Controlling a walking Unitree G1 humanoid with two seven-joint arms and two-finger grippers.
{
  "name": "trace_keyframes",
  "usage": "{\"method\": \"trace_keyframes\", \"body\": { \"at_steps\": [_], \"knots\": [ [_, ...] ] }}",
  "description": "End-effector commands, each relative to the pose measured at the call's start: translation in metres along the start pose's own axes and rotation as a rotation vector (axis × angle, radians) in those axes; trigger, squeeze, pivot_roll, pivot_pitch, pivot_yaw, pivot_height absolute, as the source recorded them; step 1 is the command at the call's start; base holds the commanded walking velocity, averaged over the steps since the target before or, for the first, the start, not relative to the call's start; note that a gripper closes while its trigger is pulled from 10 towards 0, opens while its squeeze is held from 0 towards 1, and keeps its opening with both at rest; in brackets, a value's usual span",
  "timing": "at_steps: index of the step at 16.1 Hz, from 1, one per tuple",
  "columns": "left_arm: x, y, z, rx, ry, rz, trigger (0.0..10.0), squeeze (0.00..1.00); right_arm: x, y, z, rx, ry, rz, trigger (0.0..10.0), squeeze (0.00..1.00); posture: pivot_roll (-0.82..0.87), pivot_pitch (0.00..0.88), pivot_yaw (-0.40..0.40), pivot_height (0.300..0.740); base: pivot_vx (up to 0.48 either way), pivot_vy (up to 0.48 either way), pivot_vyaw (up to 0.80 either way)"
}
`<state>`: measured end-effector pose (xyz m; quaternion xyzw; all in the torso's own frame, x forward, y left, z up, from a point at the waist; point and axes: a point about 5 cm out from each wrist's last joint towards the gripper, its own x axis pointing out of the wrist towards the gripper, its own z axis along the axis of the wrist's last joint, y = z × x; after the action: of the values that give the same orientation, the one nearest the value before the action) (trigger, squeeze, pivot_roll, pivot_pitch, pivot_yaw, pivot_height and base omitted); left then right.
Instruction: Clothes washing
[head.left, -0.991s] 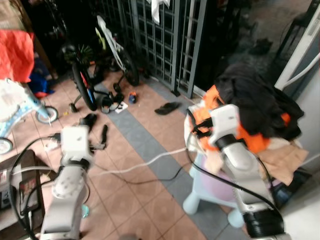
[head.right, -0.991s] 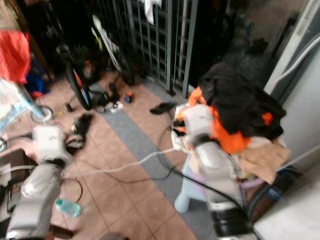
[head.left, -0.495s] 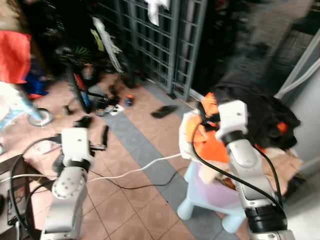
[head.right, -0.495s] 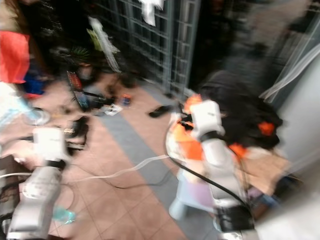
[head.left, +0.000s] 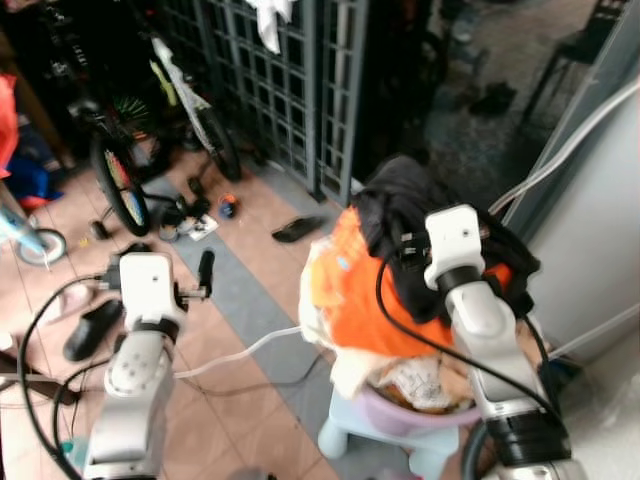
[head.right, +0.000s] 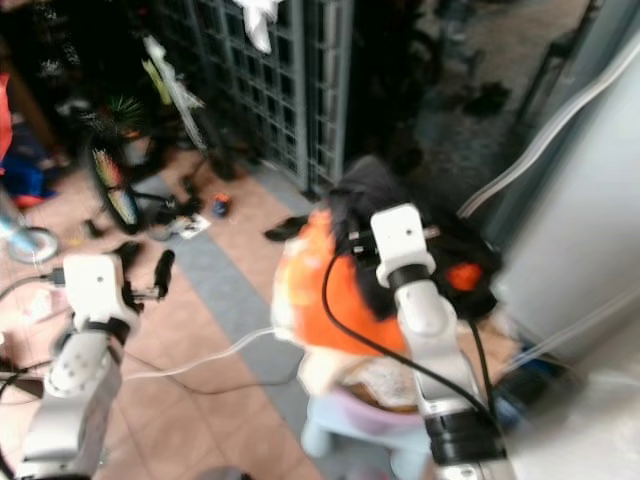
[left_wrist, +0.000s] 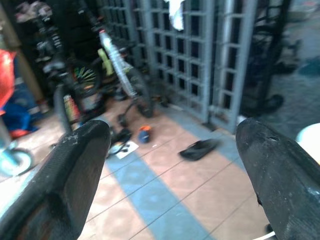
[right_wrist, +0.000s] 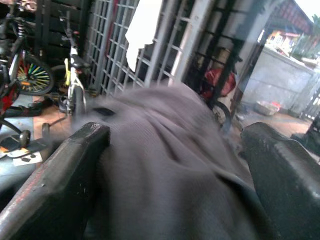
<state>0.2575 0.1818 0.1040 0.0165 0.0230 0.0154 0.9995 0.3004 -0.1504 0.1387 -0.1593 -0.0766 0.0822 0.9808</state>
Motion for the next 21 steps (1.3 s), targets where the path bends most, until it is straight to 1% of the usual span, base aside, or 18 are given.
{"method": "trace_keyframes", "body": {
  "at_steps": [1, 2, 3, 5, 6, 10, 17, 19, 21],
  "knots": [
    [-0.002, -0.001, 0.0, -0.001, -0.002, -0.003, 10.0, 0.0, -0.003, 0.002, -0.004, 0.007, 0.024, 0.026, 8.7, 0.0, -0.01, 0.024, 0.047, 0.74, 0.0, 0.0, 0.0],
    [-0.002, 0.0, 0.0, -0.001, -0.002, -0.004, 10.0, 0.0, -0.003, 0.002, -0.006, 0.012, 0.038, 0.025, 1.6, 0.0, -0.01, 0.024, 0.047, 0.74, 0.0, 0.0, 0.0],
    [-0.002, 0.0, 0.0, -0.001, -0.002, -0.003, 10.0, 0.0, -0.003, 0.001, -0.008, 0.018, 0.062, 0.022, 0.0, 0.0, -0.01, 0.024, 0.047, 0.74, 0.0, 0.0, 0.0],
    [-0.002, 0.0, 0.0, -0.001, -0.002, -0.002, 10.0, 0.0, -0.004, 0.0, -0.01, 0.04, 0.081, 0.021, 0.0, 0.0, -0.01, 0.02, 0.044, 0.74, 0.0, 0.0, 0.0],
    [-0.002, 0.0, 0.0, -0.001, -0.001, -0.001, 10.0, 0.0, -0.005, 0.0, -0.014, 0.057, 0.108, 0.034, 0.0, 0.0, -0.01, 0.015, 0.046, 0.74, 0.0, 0.0, 0.0],
    [0.0, -0.001, -0.001, 0.002, 0.001, -0.011, 10.0, 0.0, -0.008, 0.007, -0.021, 0.11, 0.16, 0.086, 0.0, 0.0, -0.01, 0.011, 0.048, 0.74, 0.0, 0.0, 0.0],
    [-0.001, -0.002, -0.002, -0.009, 0.008, -0.003, 10.0, 0.0, -0.006, 0.005, -0.022, 0.152, 0.178, 0.088, 0.0, 0.0, -0.01, 0.004, 0.037, 0.74, 0.0, 0.0, 0.0],
    [-0.002, -0.005, -0.006, -0.026, 0.047, -0.034, 10.0, 0.0, -0.006, 0.005, -0.021, 0.163, 0.177, 0.082, 0.0, 0.0, -0.01, 0.004, 0.036, 0.74, 0.0, 0.0, 0.0],
    [-0.005, -0.014, -0.008, -0.041, 0.065, -0.13, 10.0, 0.0, -0.005, 0.003, -0.018, 0.178, 0.155, 0.07, 0.0, 0.0, -0.01, 0.002, 0.035, 0.74, 0.0, 0.0, 0.0]
  ]
}}
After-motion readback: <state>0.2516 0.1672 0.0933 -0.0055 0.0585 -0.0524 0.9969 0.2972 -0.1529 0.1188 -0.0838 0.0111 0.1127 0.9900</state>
